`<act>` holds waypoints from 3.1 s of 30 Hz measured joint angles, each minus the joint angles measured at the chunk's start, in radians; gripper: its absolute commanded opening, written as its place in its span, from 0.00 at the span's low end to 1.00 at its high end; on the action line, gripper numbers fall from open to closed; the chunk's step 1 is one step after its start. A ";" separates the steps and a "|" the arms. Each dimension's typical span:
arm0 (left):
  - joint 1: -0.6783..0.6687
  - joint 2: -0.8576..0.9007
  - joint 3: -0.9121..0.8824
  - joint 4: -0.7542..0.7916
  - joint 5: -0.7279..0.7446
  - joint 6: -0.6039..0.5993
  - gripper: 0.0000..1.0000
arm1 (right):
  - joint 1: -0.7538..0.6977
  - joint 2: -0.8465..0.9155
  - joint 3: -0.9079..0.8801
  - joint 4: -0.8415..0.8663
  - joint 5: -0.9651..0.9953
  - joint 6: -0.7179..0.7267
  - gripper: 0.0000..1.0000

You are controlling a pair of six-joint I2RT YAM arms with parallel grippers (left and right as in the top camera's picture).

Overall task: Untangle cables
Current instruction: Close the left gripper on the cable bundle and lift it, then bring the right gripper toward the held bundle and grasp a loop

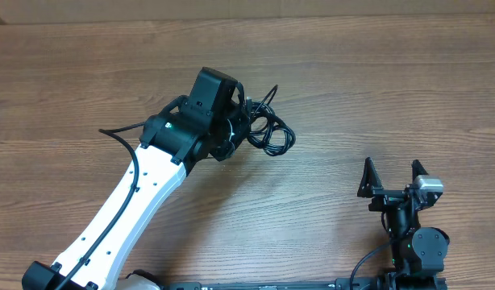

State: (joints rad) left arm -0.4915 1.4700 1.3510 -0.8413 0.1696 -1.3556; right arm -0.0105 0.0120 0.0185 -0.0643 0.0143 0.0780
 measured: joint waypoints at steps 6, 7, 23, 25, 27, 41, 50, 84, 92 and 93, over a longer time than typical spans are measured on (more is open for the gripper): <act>0.000 0.000 0.000 0.000 0.090 -0.021 0.04 | 0.000 0.000 0.000 0.042 -0.082 0.000 1.00; 0.000 0.000 0.000 0.000 0.104 -0.024 0.04 | 0.000 0.000 0.000 0.042 -0.114 0.000 1.00; 0.000 0.000 0.000 0.069 0.154 -0.070 0.04 | 0.000 -0.001 0.189 -0.199 -0.381 0.156 1.00; 0.000 0.000 0.000 0.069 0.167 -0.120 0.04 | 0.000 -0.001 0.227 -0.242 -0.385 0.158 1.00; 0.000 0.000 0.000 0.074 0.184 -0.162 0.04 | 0.000 -0.001 0.271 -0.288 -0.389 0.159 1.00; 0.000 0.000 0.000 0.081 0.389 -0.497 0.04 | 0.000 0.206 0.525 -0.453 -0.548 0.161 1.00; 0.000 0.000 0.000 0.109 0.453 -0.564 0.04 | 0.000 0.502 0.629 -0.429 -0.774 0.162 1.00; -0.118 0.000 0.000 0.285 0.359 -0.666 0.04 | 0.000 0.744 0.644 -0.129 -1.133 0.278 1.00; -0.134 0.000 0.000 0.289 0.341 -0.681 0.04 | 0.000 0.750 0.644 -0.129 -1.084 0.259 0.72; -0.138 0.000 0.000 0.290 0.341 -0.681 0.04 | 0.000 0.751 0.644 -0.128 -1.078 0.258 0.66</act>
State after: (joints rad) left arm -0.6292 1.4700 1.3514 -0.5518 0.5102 -2.0369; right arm -0.0105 0.7628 0.6621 -0.1925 -1.0641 0.3363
